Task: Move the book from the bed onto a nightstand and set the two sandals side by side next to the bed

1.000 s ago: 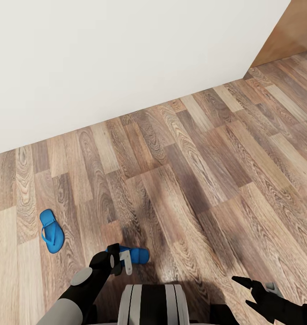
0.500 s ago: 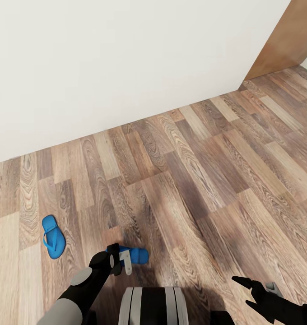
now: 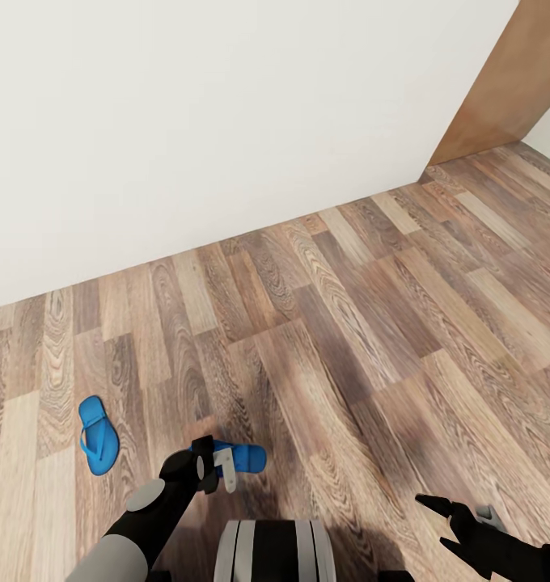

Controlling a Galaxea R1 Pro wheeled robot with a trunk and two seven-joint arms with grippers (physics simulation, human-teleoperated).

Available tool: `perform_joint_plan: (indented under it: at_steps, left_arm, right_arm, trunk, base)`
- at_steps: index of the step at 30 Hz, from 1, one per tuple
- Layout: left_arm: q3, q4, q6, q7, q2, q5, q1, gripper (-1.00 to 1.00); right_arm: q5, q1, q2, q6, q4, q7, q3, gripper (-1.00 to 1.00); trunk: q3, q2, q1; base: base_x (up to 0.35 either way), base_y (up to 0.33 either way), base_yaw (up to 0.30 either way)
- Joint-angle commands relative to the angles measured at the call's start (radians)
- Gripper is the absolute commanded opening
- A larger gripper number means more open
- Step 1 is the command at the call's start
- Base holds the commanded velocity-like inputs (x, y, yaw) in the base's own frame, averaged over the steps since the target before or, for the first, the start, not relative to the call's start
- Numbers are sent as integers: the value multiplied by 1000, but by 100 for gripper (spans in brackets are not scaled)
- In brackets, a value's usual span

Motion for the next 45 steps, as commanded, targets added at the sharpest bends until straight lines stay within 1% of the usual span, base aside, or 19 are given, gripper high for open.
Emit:
perform_joint_plan:
  at_steps: [1, 9, 11, 14, 15, 17, 19, 20, 25, 29, 32, 33, 34, 38, 39, 41, 42, 43, 45]
  left_arm:
    - [-2, -2, 5, -5, 0, -4, 0, -100]
    - [5, -7, 43, -10, 1, 1, 0, -100]
    - [19, -22, 47, -12, 1, 4, 0, -100]
    - [93, -67, 49, -17, 0, 15, 0, -100]
    - [138, -87, 49, -19, -2, 28, 0, -100]
    - [186, -105, 49, -20, -4, 48, 0, -100]
    - [265, -142, 49, -23, -6, 102, 0, -100]
    - [279, -152, 49, -25, -6, 119, 0, -100]
    - [361, -200, 53, -87, -5, 266, 0, -100]
    - [401, -208, 94, -124, -4, 314, 0, -100]
    - [446, -211, 206, -140, -3, 333, 1, -100]
    - [466, -211, 273, -143, -4, 338, 3, -100]
    - [472, -211, 293, -144, -4, 340, 4, -100]
    - [500, -211, 319, -146, -4, 352, 7, -100]
    - [528, -210, 323, -146, -4, 367, 9, -100]
    - [603, -210, 325, -147, -4, 424, 11, -100]
    - [677, -210, 325, -149, -4, 505, 13, -100]
    - [703, -210, 325, -154, -3, 546, 14, -100]
    - [730, -209, 324, -175, -1, 599, 15, -100]
  right_arm:
    - [0, 0, 0, 5, 0, 0, -1, 100]
    - [0, 0, 0, 5, 1, 0, -1, 100]
    - [0, 0, 0, 5, 1, 0, -1, 100]
    - [0, 0, 0, 5, 1, 0, -1, 100]
    - [0, 0, 0, 5, 1, 0, -1, 100]
    - [0, 0, 0, 5, 0, 0, -1, 100]
    - [0, 0, 0, 5, 1, 0, -1, 100]
    - [0, 0, 0, 5, 1, 0, -1, 100]
    - [0, 0, -1, 5, 1, 0, -1, 100]
    - [0, 0, -1, 5, 1, 0, -1, 100]
    - [0, 0, 0, 5, 1, 0, -1, 100]
    - [0, 0, -1, 5, 1, 0, 0, 100]
    - [0, 0, -1, 5, 2, 0, 0, 100]
    - [2, 0, -1, 4, 17, -2, 0, 100]
    - [3, 0, -1, 4, 37, -2, 0, 100]
    - [18, 0, -1, 3, 100, -3, 0, 100]
    - [59, 0, -1, 0, 175, -2, 0, 100]
    - [87, 0, 0, -4, 205, -1, 0, 100]
    - [133, 0, 0, -10, 232, -1, 0, 100]
  trunk:
    - [3, 0, -1]
    - [34, 2, -4]
    - [42, 2, -5]
    - [54, 3, -6]
    - [58, 3, -7]
    - [65, 4, -8]
    - [73, 4, -9]
    - [77, 4, -9]
    - [96, 6, -11]
    - [100, 6, -12]
    - [112, 7, -13]
    - [116, 7, -14]
    - [119, 7, -14]
    - [135, 8, -16]
    - [139, 8, -16]
    - [146, 9, -17]
    - [150, 9, -18]
    - [154, 9, -18]
    - [162, 10, -19]
  base:
    - [0, 0, 0]
    - [0, 0, 0]
    - [0, 0, 0]
    - [0, 0, 0]
    - [0, 0, 0]
    - [0, 0, 0]
    - [0, 0, 0]
    - [0, 0, 0]
    - [0, 0, 0]
    - [0, 0, 0]
    - [0, 0, 0]
    - [0, 0, 0]
    - [0, 0, 0]
    - [0, 0, 0]
    - [0, 0, 0]
    - [0, 0, 0]
    - [0, 0, 0]
    - [0, 0, 0]
    - [0, 0, 0]
